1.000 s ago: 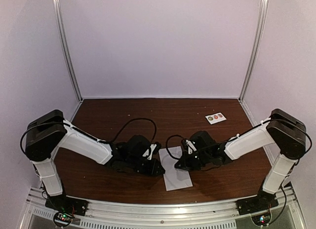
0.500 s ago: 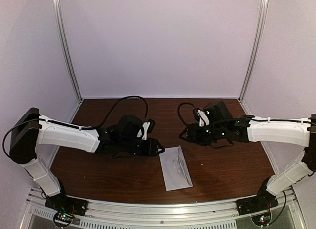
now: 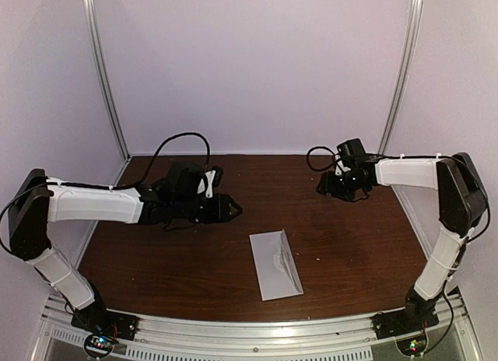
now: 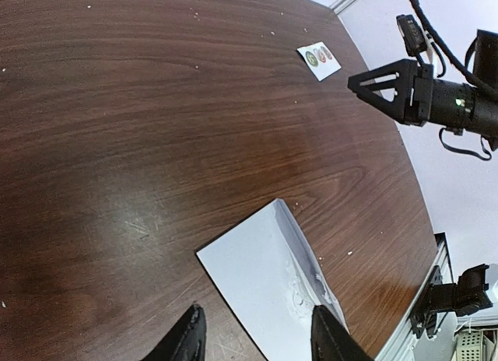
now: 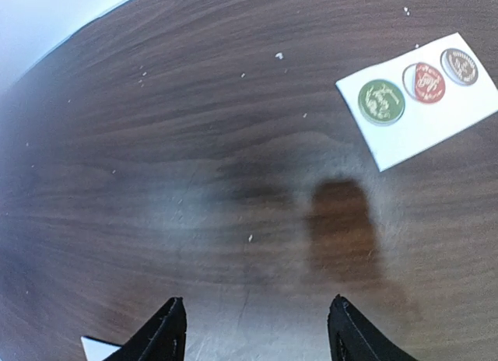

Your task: Place the letter into the envelope and seal it

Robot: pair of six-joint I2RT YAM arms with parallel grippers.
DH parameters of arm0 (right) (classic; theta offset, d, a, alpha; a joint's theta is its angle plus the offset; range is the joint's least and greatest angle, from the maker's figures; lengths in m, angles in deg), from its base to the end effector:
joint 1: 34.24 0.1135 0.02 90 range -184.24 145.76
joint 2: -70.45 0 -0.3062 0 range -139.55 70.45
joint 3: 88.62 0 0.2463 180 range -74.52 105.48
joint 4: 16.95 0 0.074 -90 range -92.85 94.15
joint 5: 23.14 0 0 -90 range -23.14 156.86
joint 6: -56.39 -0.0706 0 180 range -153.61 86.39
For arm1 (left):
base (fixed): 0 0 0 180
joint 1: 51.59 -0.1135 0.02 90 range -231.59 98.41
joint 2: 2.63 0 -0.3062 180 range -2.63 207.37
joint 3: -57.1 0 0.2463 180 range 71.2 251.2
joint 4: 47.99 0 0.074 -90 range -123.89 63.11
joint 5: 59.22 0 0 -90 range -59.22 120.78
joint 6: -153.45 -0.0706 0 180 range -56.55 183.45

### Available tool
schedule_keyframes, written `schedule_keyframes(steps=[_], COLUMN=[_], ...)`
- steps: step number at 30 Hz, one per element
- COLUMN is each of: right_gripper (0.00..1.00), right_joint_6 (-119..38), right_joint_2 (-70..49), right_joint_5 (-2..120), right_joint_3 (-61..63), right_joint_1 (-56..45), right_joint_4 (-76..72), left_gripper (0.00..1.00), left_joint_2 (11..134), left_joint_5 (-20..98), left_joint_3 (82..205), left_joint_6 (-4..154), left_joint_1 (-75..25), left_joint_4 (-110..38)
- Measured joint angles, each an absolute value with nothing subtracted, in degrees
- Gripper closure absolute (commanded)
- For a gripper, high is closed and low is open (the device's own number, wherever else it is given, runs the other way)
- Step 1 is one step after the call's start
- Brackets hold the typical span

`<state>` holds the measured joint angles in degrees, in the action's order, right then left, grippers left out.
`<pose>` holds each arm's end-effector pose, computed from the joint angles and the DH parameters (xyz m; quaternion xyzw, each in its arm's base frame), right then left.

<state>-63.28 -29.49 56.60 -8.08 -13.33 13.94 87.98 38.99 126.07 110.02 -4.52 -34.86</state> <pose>0.3662 0.1534 0.2229 0.0413 0.9364 0.2206 0.2699 0.2449 -0.2781 0.2468 0.0370 0.8837 -0.3805 0.2701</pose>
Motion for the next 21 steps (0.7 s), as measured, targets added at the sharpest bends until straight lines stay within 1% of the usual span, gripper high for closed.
schedule_keyframes(steps=[5, 9, 14, 21], right_gripper=[0.38, 0.38, 0.38, 0.37], right_joint_6=[-60.33, -58.80, -57.75, -56.85], right_joint_2=[-37.64, -41.86, -45.90, -47.98], right_joint_5=[56.62, 56.58, 56.38, 55.73], right_joint_3=[-0.39, 3.41, 5.67, 5.71], right_joint_1=[-17.25, -18.62, -19.43, -19.93], right_joint_4=[13.11, 12.66, 12.44, 12.24], left_gripper=[0.53, 0.53, 0.52, 0.52], left_joint_2=[87.98, 88.00, 88.02, 88.02], left_joint_5=[40.28, 41.22, 42.27, 42.66], left_joint_3=[126.07, 126.07, 126.07, 126.07], left_joint_6=[109.40, 108.62, 107.90, 107.81], left_joint_1=[-6.62, -7.73, -8.04, -8.15], left_joint_4=[-34.27, -33.99, -33.72, -33.72])
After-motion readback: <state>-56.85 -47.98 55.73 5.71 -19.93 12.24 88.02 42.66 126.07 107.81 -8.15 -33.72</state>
